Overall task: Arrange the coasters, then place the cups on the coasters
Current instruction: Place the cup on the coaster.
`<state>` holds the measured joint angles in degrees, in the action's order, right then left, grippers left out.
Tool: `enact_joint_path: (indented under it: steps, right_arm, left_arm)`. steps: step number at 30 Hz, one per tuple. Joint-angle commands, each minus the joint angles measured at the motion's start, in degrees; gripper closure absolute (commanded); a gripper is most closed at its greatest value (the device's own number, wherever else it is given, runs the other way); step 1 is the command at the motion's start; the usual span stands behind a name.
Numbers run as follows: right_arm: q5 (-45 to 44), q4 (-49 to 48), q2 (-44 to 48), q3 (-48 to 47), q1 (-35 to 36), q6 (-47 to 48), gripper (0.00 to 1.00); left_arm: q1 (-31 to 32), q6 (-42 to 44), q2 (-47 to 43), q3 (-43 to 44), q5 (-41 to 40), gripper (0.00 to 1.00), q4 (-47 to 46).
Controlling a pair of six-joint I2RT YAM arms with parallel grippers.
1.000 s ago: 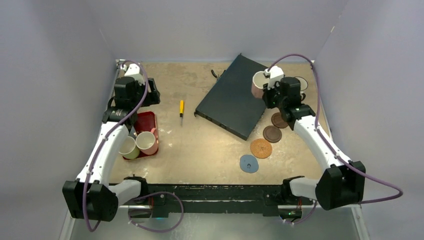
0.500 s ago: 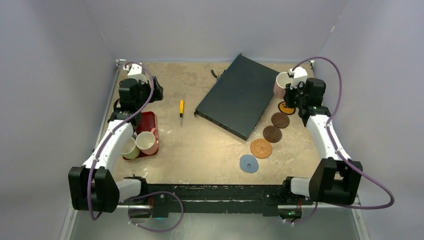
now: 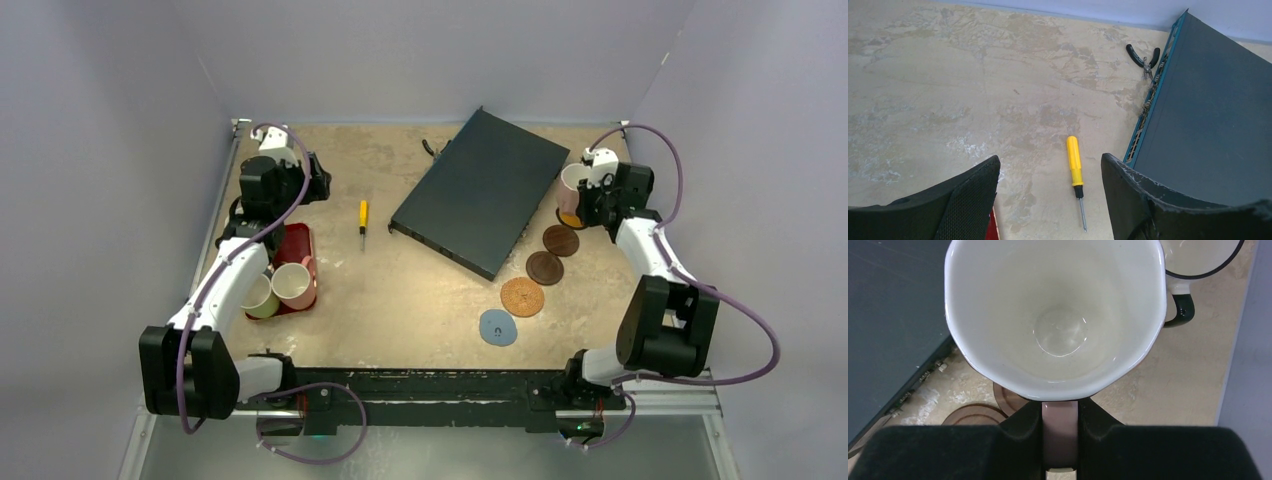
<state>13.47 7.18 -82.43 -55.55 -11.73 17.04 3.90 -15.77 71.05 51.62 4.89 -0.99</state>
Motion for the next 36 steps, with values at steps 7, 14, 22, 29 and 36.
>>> enact_joint_path:
  steps: [7,14,22,29,36]
  right_arm:
    - [-3.03,-5.09,-2.94,-2.90,-1.42,0.41,1.00]
    - [-3.81,-6.43,-4.68,-3.56,-1.75,0.19,1.00]
    - [-0.91,-6.69,-6.78,-5.08,-2.30,0.61,1.00]
    - [-0.64,-6.93,-8.36,-5.34,-2.48,1.23,1.00]
    - [-0.03,-7.00,-10.23,-5.52,-2.60,1.22,1.00]
  left_arm:
    - [-0.22,-0.67,0.82,-0.02,2.90,0.30,-3.05]
    - [-0.25,0.04,0.77,0.04,2.59,0.30,-2.64]
    - [-0.27,0.51,1.23,0.51,3.01,0.30,-2.22]
    - [-0.29,0.50,1.84,0.83,3.11,0.31,-1.91]
    - [-0.26,0.52,2.09,0.99,3.66,0.31,-1.84]
